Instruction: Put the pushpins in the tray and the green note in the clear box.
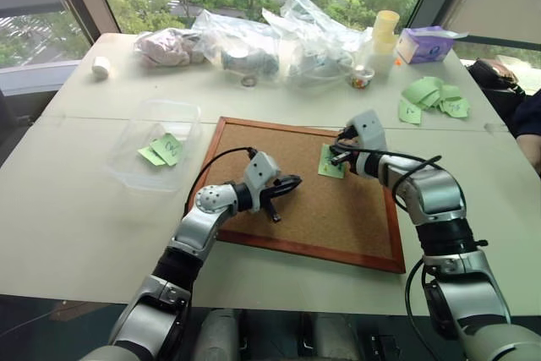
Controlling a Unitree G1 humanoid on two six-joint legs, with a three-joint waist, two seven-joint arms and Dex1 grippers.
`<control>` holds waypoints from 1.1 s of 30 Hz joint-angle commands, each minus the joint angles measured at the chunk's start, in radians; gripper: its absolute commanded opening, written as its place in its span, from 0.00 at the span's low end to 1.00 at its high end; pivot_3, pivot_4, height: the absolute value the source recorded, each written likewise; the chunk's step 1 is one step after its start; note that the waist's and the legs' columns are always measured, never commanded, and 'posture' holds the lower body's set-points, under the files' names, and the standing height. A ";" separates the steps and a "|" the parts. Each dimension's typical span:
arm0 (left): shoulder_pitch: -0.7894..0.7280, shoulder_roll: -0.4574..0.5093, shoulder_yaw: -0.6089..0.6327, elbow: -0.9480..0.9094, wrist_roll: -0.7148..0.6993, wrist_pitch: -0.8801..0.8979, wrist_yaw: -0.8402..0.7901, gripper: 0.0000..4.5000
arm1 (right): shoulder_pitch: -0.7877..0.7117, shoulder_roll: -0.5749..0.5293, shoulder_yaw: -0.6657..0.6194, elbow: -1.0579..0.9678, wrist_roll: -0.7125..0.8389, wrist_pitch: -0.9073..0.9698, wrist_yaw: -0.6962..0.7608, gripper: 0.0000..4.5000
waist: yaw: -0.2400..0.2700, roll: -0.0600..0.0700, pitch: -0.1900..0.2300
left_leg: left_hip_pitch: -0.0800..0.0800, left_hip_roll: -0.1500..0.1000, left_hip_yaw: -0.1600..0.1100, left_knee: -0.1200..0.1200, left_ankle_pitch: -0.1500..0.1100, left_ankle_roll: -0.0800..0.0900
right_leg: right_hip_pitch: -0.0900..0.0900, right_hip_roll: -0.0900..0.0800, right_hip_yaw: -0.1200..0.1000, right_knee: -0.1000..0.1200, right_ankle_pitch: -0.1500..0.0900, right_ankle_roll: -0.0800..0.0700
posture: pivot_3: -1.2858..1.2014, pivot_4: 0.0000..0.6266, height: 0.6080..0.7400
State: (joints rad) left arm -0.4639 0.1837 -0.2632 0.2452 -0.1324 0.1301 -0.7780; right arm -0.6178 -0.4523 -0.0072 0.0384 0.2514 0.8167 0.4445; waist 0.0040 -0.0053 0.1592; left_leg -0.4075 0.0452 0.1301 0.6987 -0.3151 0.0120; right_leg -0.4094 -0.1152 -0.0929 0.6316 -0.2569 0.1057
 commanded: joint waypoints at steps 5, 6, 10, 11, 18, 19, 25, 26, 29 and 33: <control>0.019 0.000 -0.018 0.052 0.040 0.011 0.020 0.00 | 0.011 -0.091 -0.164 -0.180 0.031 0.088 -0.043 0.01 | 0.001 0.003 -0.002 | 0.001 0.000 0.000 0.000 0.000 0.000 | 0.001 0.000 0.000 0.000 0.000 0.000 | 0.52 0.24 1.00; 0.016 -0.001 -0.017 0.056 0.040 0.009 0.019 0.00 | 0.032 -0.108 -0.192 -0.194 0.031 0.100 -0.051 0.01 | 0.002 0.003 -0.002 | 0.001 0.000 0.000 0.000 0.000 0.000 | 0.001 0.000 0.000 0.000 0.000 0.000 | 0.52 0.24 1.00; 0.012 -0.002 -0.017 0.064 0.040 0.002 0.015 0.00 | 0.140 -0.165 -0.311 -0.236 0.030 0.128 -0.080 0.01 | 0.007 0.004 -0.003 | 0.001 0.000 0.000 0.000 0.000 0.000 | 0.001 -0.001 0.000 0.000 0.000 0.000 | 0.52 0.24 1.00; 0.011 -0.002 -0.018 0.067 0.041 -0.001 0.015 0.00 | 0.175 -0.178 -0.336 -0.240 0.027 0.129 -0.083 0.01 | 0.007 0.005 -0.003 | 0.001 0.000 0.000 0.000 0.000 0.001 | 0.001 -0.001 0.000 0.000 0.000 0.000 | 0.52 0.24 1.00; 0.001 -0.005 -0.023 0.083 0.040 -0.017 0.002 0.00 | 0.372 -0.204 -0.405 -0.219 0.034 0.111 -0.071 0.01 | 0.005 0.012 -0.008 | 0.003 -0.001 -0.001 0.000 0.000 0.001 | 0.003 -0.001 0.000 0.000 0.000 0.000 | 0.52 0.24 1.00; -0.003 -0.005 -0.023 0.088 0.041 -0.019 0.000 0.00 | 0.386 -0.204 -0.398 -0.215 0.032 0.106 -0.069 0.01 | 0.005 0.013 -0.008 | 0.003 -0.001 -0.001 0.000 -0.001 0.001 | 0.003 -0.001 0.000 0.000 0.000 0.000 | 0.52 0.24 1.00; -0.020 -0.006 -0.015 0.111 0.045 -0.032 -0.007 0.00 | 0.404 -0.175 -0.391 -0.182 0.040 0.094 -0.077 0.07 | 0.006 0.013 -0.009 | 0.004 -0.001 -0.002 0.000 -0.001 0.002 | 0.003 -0.001 0.001 0.000 0.000 0.000 | 0.52 0.24 1.00; -0.020 -0.005 -0.015 0.112 0.045 -0.034 -0.007 0.00 | 0.404 -0.173 -0.390 -0.183 0.041 0.095 -0.077 0.14 | 0.006 0.013 -0.009 | 0.004 -0.001 -0.002 0.000 -0.001 0.002 | 0.003 -0.001 0.001 0.000 0.000 0.000 | 0.52 0.24 1.00; -0.019 -0.003 -0.013 0.114 0.046 -0.036 -0.008 0.00 | 0.399 -0.176 -0.396 -0.196 0.050 0.101 -0.077 0.43 | 0.006 0.013 -0.009 | 0.004 -0.001 -0.002 0.000 -0.001 0.002 | 0.003 -0.001 0.001 0.000 0.000 0.000 | 0.52 0.24 1.00; -0.015 0.001 -0.011 0.114 0.046 -0.037 -0.008 0.00 | 0.396 -0.194 -0.397 -0.218 0.066 0.110 -0.062 0.87 | 0.006 0.013 -0.009 | 0.004 0.000 -0.002 0.000 -0.001 0.002 | 0.003 -0.001 0.001 0.000 0.000 0.000 | 0.52 0.24 1.00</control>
State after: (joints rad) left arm -0.4908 0.1713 -0.2711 0.3193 -0.1097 0.0793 -0.7914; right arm -0.2114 -0.6271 -0.3862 -0.1354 0.3022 0.9305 0.3739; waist 0.0102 0.0082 0.1502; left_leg -0.4040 0.0447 0.1277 0.6988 -0.3167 0.0149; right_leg -0.4064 -0.1165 -0.0924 0.6315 -0.2568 0.1055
